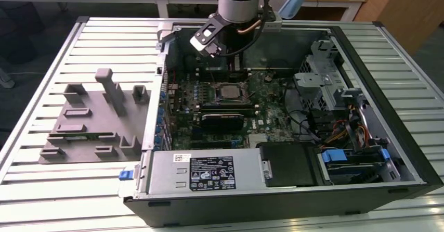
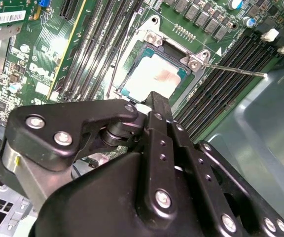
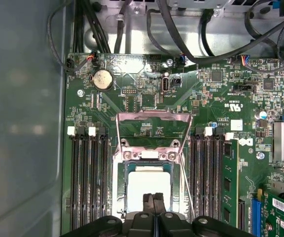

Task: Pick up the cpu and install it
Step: 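Place the cpu into insertion slot, then close the cpu cover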

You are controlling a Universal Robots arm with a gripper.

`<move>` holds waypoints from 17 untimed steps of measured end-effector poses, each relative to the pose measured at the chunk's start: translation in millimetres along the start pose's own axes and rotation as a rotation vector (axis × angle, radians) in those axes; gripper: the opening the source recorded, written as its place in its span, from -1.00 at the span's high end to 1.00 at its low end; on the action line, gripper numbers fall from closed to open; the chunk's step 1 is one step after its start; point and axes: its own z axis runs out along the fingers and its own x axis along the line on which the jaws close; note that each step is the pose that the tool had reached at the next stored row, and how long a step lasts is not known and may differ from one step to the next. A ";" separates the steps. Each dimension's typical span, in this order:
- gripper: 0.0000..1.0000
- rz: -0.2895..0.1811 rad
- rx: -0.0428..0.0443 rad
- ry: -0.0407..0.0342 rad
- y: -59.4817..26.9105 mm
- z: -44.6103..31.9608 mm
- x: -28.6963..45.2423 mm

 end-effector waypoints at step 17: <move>0.79 0.000 0.0000 0.0001 0.3 -8.4 -0.2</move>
